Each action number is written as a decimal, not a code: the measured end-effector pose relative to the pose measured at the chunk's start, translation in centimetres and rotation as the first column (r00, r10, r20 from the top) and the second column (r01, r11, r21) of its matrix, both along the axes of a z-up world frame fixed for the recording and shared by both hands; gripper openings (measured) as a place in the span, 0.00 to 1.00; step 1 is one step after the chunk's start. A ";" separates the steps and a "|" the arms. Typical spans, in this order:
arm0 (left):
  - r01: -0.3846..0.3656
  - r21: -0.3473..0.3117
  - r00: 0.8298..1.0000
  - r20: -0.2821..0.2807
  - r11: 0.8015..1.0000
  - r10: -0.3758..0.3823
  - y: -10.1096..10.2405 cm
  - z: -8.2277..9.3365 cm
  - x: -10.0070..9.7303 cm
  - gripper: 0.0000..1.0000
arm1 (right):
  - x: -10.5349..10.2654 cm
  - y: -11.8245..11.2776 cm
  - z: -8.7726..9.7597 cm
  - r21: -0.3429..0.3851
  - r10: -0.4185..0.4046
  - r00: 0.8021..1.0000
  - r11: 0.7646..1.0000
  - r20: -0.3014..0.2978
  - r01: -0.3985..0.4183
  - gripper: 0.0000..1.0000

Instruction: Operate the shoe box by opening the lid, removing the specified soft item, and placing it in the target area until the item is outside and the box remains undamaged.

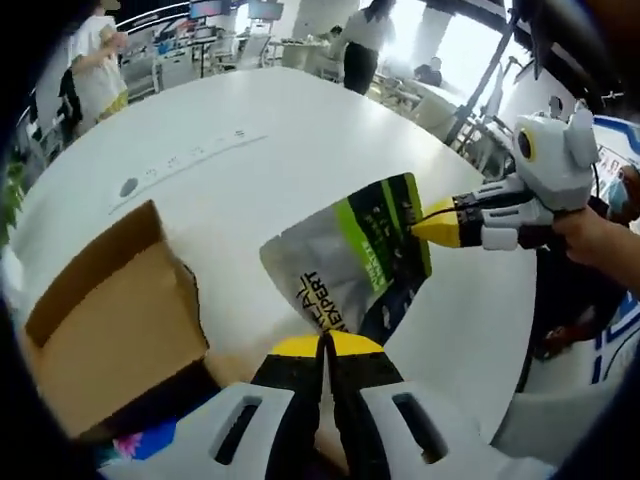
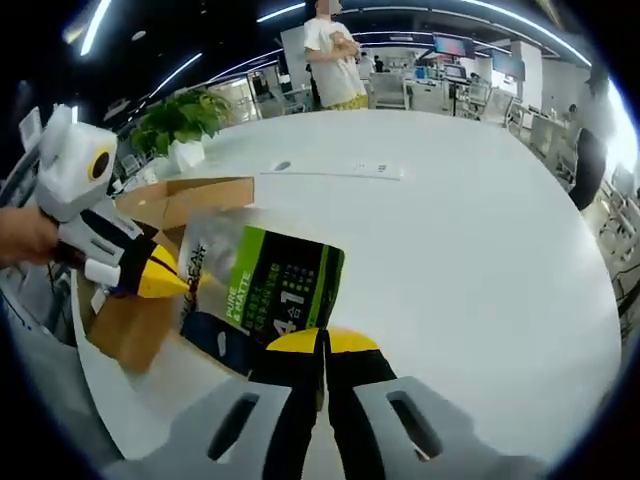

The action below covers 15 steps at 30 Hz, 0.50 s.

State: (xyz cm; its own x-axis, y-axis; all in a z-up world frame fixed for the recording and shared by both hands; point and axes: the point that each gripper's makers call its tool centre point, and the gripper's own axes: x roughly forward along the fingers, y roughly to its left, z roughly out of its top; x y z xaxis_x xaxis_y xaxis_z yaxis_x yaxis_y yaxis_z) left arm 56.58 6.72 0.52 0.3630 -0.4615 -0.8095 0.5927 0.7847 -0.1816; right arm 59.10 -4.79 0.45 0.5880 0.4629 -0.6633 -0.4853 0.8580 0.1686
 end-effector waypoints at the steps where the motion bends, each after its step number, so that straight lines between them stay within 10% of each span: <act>1: 0.033 0.035 0.999 0.035 0.999 -0.035 0.2 0.1 0.3 0.00 | 0.1 -0.1 -0.2 -0.002 -0.001 1.000 1.000 0.005 0.001 0.00; 15: 0.316 0.301 0.940 0.029 0.900 -0.340 -0.7 -2.7 0.1 0.00 | 0.7 -0.4 -1.4 0.007 -0.024 0.999 1.000 0.036 0.024 0.00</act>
